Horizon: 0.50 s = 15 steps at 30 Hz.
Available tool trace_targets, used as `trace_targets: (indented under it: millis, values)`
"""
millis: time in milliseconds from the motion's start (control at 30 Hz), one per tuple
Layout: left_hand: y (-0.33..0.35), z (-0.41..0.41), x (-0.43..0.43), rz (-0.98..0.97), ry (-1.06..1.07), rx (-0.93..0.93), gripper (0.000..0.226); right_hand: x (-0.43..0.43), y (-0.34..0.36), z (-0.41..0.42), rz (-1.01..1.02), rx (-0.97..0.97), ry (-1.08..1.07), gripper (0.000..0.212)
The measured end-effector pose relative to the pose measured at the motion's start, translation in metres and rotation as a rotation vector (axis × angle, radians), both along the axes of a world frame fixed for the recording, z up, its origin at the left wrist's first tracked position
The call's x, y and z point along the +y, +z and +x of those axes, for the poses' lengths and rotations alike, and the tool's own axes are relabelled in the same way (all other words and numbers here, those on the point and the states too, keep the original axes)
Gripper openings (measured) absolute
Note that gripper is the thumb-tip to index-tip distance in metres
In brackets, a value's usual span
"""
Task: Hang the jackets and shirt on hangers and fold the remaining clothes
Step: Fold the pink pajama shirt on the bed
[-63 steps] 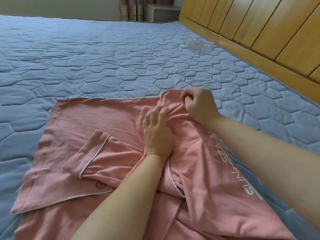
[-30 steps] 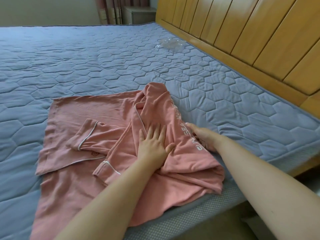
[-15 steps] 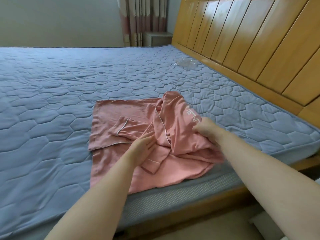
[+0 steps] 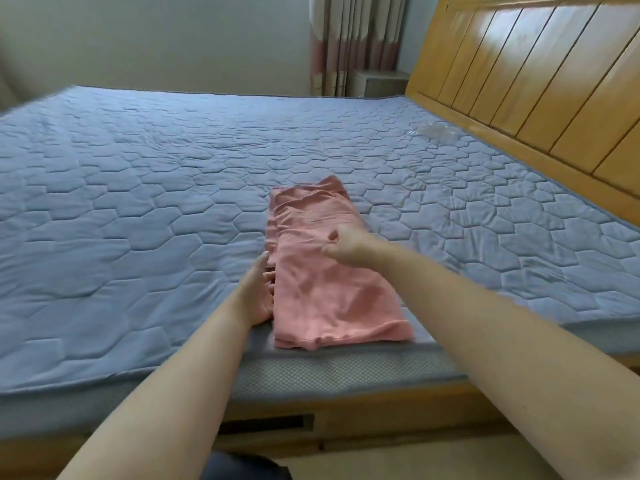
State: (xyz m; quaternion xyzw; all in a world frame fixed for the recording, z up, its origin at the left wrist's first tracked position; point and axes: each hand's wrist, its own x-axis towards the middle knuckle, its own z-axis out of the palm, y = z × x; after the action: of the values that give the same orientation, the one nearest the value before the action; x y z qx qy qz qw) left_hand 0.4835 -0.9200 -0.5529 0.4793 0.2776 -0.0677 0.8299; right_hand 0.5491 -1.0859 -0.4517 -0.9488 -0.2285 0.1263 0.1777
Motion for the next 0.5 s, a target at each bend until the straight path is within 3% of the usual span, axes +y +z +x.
trace_targets:
  millis: [100,233,333,400,500]
  values:
    - [0.002,-0.002,0.001,0.237,-0.193,0.071,0.038,-0.025,-0.033,0.006,-0.106,0.025,-0.050,0.037]
    - [0.002,-0.001,-0.017,0.567,-0.050,0.128,0.032,-0.048,-0.070,-0.008,-0.142,0.094,-0.038,0.063]
    - [0.008,-0.001,-0.020,0.512,0.072,-0.116,0.038,-0.052,-0.081,-0.011,-0.008,0.018,-0.061,0.064]
    - [0.009,-0.006,-0.017,0.514,0.142,-0.182,0.043,-0.051,-0.084,-0.009,0.040,-0.024,-0.059,0.063]
    - [-0.004,-0.023,-0.016,0.786,0.067,0.036,0.045,-0.050,-0.102,-0.013,-0.107,-0.035,0.018,0.066]
